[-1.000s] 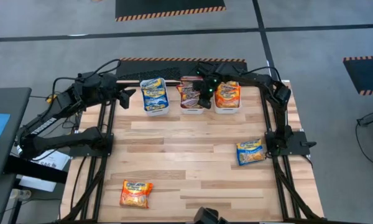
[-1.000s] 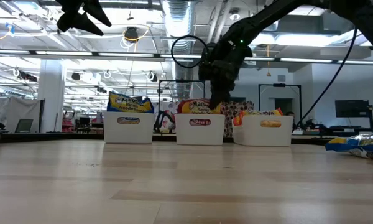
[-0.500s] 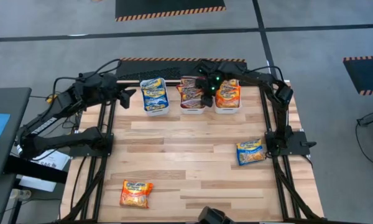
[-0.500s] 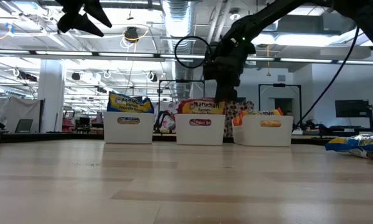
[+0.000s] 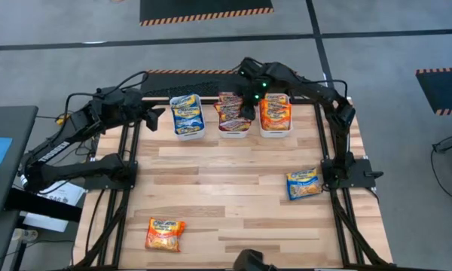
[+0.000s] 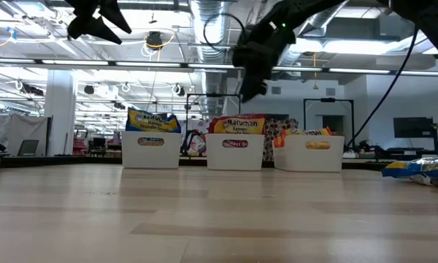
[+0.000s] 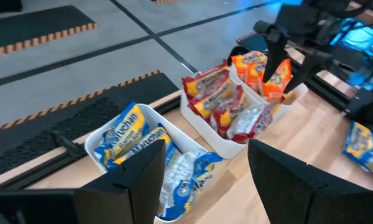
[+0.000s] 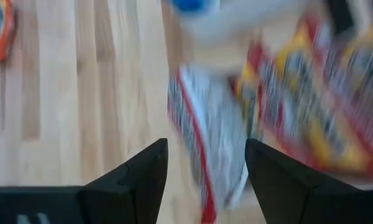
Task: Sort Maruchan noodles
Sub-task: Put the orange noodle pack into the right white bin
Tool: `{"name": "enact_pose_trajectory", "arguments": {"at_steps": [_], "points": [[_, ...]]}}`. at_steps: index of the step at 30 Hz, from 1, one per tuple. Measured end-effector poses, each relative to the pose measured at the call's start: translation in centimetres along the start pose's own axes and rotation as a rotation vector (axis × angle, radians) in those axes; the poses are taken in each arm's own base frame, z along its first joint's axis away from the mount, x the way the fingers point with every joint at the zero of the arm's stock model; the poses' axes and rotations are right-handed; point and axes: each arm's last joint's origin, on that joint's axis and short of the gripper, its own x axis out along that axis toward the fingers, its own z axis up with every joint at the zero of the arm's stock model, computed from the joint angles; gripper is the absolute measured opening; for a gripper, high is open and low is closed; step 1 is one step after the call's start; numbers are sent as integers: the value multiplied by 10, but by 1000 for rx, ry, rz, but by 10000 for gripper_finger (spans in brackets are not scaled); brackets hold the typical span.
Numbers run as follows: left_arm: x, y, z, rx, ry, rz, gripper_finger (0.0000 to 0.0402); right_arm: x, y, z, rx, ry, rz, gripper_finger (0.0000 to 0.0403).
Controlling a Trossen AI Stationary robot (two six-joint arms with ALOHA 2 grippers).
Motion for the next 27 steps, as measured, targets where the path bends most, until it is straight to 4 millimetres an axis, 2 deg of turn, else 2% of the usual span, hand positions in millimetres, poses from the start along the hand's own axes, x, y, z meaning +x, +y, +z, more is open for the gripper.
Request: {"name": "enact_pose_trajectory", "arguments": {"at_steps": [7,11,14,18,23,27], "points": [[0,1,2,-40,-29,32,215,1,25,42,-202,-292,-47,240],[0,0,3,-54,-37,9,215,0,34,56,-183,-405,-45,240],[0,-2,3,-56,-19,-37,215,2,35,52,-147,-366,-21,240],[0,-4,1,-54,11,-112,215,-6,45,45,-116,-313,63,240],[-1,-6,-4,-51,103,-219,215,6,71,43,-16,-233,182,240],[-3,-7,-17,-81,277,-338,215,18,97,45,17,-199,231,240]]}}
